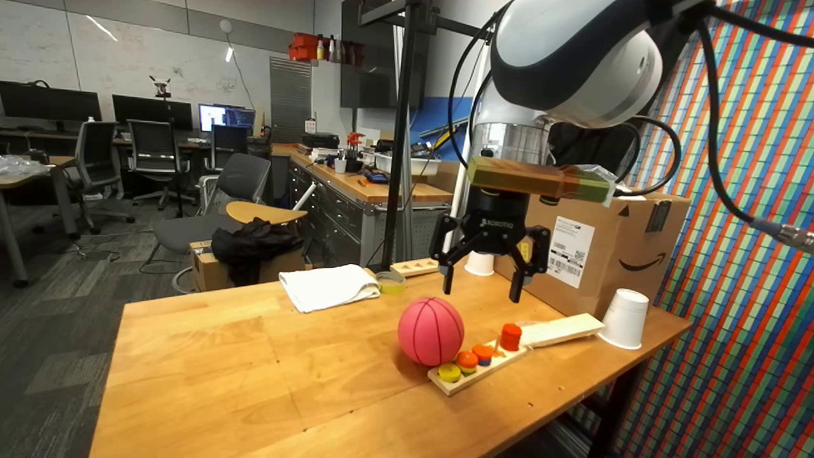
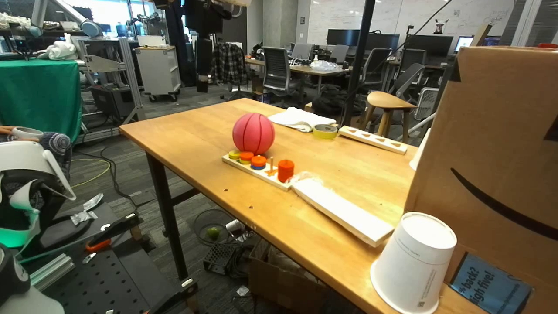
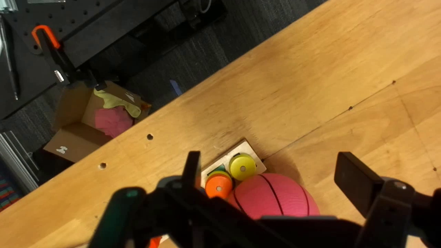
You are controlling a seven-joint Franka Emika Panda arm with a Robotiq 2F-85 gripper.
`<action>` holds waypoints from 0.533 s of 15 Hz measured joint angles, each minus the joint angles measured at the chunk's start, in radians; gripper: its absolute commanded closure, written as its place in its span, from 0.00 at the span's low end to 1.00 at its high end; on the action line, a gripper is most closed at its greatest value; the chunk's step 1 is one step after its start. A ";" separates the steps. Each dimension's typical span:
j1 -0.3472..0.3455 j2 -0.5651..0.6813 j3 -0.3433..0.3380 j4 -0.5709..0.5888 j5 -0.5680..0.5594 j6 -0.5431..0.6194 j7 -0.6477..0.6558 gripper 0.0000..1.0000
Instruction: Move the basketball to the right
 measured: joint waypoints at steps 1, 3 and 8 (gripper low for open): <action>0.005 0.018 0.007 0.016 0.000 0.005 0.029 0.00; 0.013 0.061 0.014 0.047 0.000 0.026 0.075 0.00; 0.035 0.213 0.015 0.136 0.000 0.091 0.158 0.00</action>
